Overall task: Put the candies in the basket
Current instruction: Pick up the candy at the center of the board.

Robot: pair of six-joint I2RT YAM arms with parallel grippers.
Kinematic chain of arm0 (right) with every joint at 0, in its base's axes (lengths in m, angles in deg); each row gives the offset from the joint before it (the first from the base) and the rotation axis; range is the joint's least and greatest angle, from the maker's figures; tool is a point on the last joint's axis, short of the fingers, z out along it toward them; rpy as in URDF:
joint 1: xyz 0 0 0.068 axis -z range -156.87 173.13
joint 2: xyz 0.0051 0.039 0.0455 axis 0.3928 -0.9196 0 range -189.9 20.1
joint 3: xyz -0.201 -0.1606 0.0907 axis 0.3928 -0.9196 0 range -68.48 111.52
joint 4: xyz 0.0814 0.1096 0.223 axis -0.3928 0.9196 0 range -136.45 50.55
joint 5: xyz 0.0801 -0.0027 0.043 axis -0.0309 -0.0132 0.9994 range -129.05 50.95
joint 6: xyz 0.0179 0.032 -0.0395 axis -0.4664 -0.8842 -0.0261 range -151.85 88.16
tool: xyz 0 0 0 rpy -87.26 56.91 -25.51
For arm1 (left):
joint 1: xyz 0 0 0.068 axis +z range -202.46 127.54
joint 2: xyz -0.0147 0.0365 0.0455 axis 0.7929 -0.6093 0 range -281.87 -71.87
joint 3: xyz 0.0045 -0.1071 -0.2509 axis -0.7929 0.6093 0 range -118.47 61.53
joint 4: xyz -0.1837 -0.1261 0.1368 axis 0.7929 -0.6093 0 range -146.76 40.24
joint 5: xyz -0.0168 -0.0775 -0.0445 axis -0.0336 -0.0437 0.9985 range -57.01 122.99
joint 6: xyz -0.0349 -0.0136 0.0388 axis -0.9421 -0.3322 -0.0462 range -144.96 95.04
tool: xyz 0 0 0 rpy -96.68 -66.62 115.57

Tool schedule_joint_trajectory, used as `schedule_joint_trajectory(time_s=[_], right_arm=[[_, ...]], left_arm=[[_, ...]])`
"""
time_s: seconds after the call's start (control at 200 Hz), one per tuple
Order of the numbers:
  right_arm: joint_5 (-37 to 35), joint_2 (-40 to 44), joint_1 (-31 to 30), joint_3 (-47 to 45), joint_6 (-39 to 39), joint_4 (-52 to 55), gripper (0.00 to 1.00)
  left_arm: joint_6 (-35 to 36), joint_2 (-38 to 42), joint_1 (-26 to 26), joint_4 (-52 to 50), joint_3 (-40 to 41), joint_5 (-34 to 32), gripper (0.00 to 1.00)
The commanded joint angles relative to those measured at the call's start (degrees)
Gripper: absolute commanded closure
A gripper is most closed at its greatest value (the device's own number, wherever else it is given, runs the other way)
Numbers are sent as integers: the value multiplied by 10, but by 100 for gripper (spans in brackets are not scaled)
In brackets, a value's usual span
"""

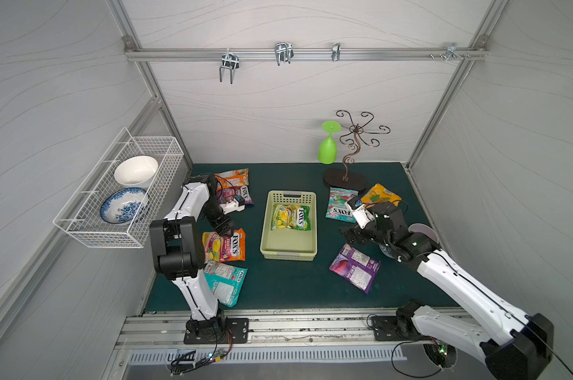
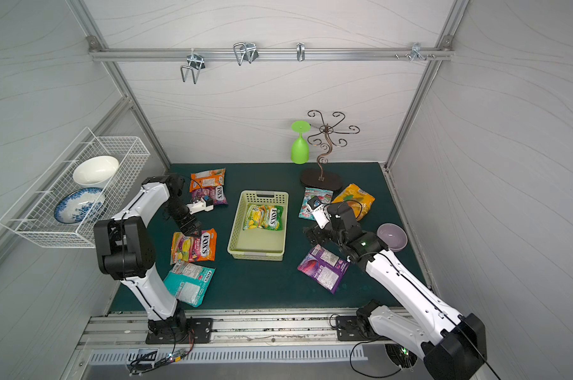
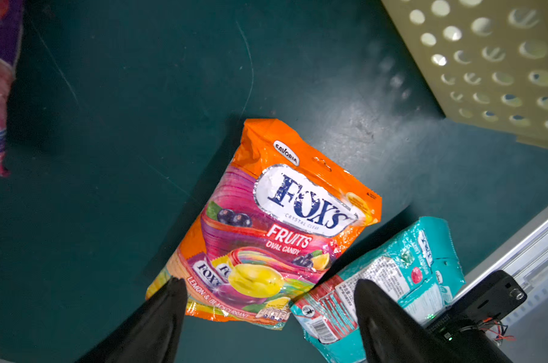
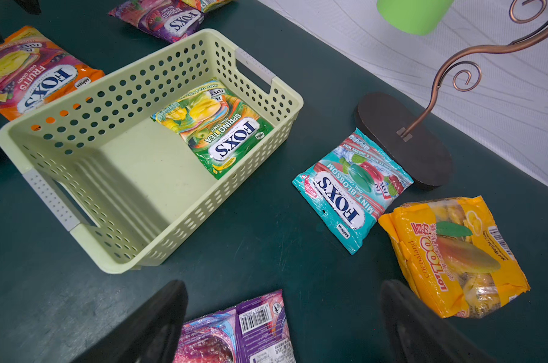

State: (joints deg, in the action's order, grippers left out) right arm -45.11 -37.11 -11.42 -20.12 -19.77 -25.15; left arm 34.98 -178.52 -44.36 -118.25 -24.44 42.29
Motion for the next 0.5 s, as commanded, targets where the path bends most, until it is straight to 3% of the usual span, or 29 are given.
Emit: schedule_joint_trajectory(time_s=[0.0,0.155,0.305,0.495], right_arm=[[-20,13,-4,-4,7,-20,1],[-27,18,-4,-13,6,-33,1],[-104,16,-4,-29,-6,-56,1],[-132,20,9,-36,-22,-72,1]], left_arm=[[28,-31,6,-9,-38,-3,14],[35,-73,9,2,-55,-17,18],[40,-94,9,12,-58,-24,19],[40,-113,10,28,-59,-33,21]])
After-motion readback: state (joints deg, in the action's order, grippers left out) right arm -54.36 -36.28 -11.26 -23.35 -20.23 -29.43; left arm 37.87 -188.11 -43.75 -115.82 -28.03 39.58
